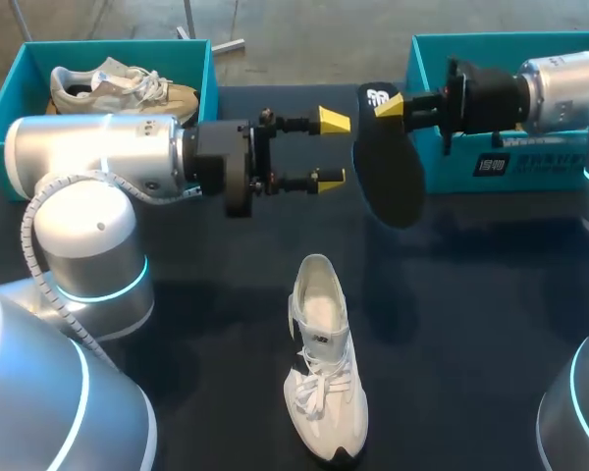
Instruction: Take the shoe out of the shoebox, open the shoe tongue, remove and reinsert the insole, then place the shoe into the shoebox
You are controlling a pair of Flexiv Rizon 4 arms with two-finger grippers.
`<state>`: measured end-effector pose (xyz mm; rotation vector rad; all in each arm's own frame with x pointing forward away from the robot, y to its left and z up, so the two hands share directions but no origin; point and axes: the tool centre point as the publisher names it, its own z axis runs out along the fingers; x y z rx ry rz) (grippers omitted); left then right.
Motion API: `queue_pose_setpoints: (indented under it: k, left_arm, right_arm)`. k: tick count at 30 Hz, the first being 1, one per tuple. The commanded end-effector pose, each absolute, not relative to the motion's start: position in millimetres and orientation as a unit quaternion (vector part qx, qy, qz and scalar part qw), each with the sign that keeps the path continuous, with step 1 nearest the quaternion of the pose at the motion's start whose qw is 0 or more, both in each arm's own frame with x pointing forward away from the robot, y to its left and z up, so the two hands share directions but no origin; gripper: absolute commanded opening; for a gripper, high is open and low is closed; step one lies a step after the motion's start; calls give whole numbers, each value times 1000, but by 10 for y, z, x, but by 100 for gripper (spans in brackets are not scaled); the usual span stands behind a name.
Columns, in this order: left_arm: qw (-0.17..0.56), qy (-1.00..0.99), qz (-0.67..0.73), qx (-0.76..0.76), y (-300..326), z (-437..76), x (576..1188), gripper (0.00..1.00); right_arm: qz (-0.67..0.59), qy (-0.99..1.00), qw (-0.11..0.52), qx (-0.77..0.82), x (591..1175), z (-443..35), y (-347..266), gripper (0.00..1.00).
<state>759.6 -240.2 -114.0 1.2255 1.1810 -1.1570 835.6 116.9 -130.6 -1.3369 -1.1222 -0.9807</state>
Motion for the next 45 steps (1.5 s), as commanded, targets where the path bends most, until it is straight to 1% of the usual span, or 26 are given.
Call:
queue_pose_setpoints:
  k: [1,11,12,14,19,21,22,24,27,30,31,33,36,40,41,42,45]
  left_arm:
    - [514,496,-476,513,-2589,-1169,7664,100]
    - [507,508,-471,513,-2738,-1285,7763,100]
    - [507,509,-471,512,-2749,-1299,7769,98]
    - [506,511,-471,511,-2765,-1322,7771,99]
    - [503,516,-472,508,-2772,-1362,7764,96]
    - [505,516,-474,504,-2749,-1373,7757,98]
    - [505,517,-474,503,-2747,-1381,7761,96]
    - [505,518,-475,502,-2758,-1391,7777,86]
    - [505,519,-474,501,-2779,-1363,7786,75]
    - [509,514,-472,504,-2801,-1304,7778,67]
    - [509,512,-472,506,-2806,-1285,7774,58]
    - [511,510,-471,507,-2812,-1267,7772,49]
    - [511,509,-470,508,-2817,-1256,7775,44]
    - [511,509,-470,508,-2817,-1256,7775,44]
    - [510,510,-471,507,-2813,-1256,7770,35]
    - [510,510,-472,507,-2810,-1259,7771,31]
    - [510,511,-472,506,-2802,-1262,7777,27]
  right_arm:
    - [-411,-473,539,-563,8370,-1296,1182,0]
    - [-411,-473,539,-563,8370,-1296,1182,0]
    - [-411,-473,539,-563,8370,-1296,1182,0]
    - [-411,-473,539,-563,8370,-1296,1182,0]
    - [-411,-473,539,-563,8370,-1296,1182,0]
    - [-411,-473,539,-563,8370,-1296,1182,0]
    - [-411,-473,539,-563,8370,-1296,1182,0]
    - [-411,-473,539,-563,8370,-1296,1182,0]
    - [-411,-473,539,-563,8370,-1296,1182,0]
    - [-411,-473,539,-563,8370,-1296,1182,0]
    - [-411,-473,539,-563,8370,-1296,1182,0]
    - [-411,-473,539,-563,8370,-1296,1182,0]
    - [-411,-473,539,-563,8370,-1296,1182,0]
    - [-411,-473,539,-563,8370,-1296,1182,0]
    - [-411,-473,539,-563,8370,-1296,1182,0]
    - [-411,-473,539,-563,8370,-1296,1182,0]
    - [-411,-473,539,-563,8370,-1296,1182,0]
